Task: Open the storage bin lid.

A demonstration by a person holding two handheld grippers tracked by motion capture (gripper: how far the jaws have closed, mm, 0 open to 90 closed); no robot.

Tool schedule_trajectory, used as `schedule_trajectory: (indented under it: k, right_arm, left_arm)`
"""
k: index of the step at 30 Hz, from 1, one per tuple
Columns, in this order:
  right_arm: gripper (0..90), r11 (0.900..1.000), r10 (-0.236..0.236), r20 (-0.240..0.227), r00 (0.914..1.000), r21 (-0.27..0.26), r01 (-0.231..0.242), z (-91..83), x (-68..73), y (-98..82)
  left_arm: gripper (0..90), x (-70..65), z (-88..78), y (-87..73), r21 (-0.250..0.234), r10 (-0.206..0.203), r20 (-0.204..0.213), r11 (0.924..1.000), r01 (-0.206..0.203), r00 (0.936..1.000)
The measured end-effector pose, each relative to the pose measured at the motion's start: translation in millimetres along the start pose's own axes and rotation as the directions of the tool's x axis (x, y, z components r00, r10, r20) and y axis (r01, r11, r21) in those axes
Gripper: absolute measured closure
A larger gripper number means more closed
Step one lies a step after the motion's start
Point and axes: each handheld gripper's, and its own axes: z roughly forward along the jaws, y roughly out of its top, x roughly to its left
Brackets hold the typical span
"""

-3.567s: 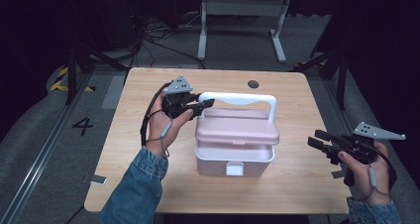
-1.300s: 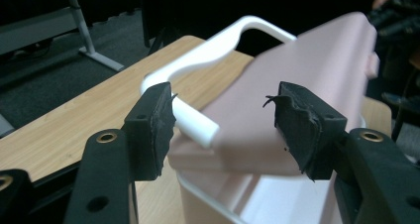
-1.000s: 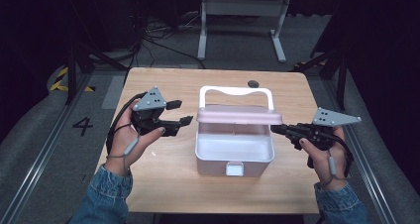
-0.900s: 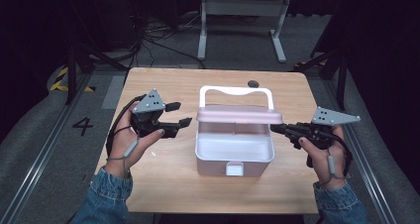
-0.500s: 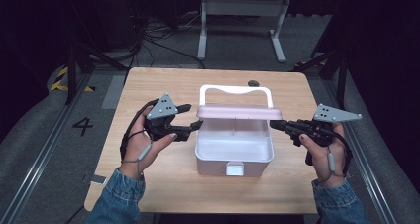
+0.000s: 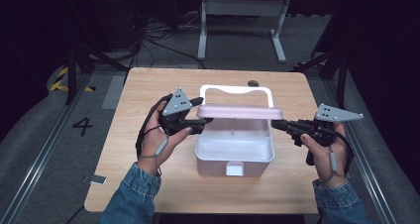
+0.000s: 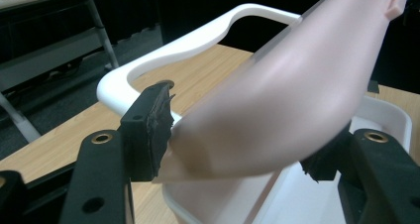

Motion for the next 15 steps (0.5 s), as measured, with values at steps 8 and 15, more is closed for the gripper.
schedule_trajectory:
  k: [8,15]
  right_arm:
    - [90.0,1.0,-0.004,0.004,1.0,0.002,0.004,-1.2,0.1,0.0]
    - [89.8,1.0,0.003,0.008,1.0,-0.002,-0.003,-4.2,0.1,-0.1]
  left_arm:
    - [42.9,-6.2,12.6,5.0,-0.012,0.04,-0.011,0.9991,-0.04,0.9991]
    - [46.8,-4.2,15.0,5.3,-0.025,0.045,-0.012,0.9987,-0.045,0.9989]
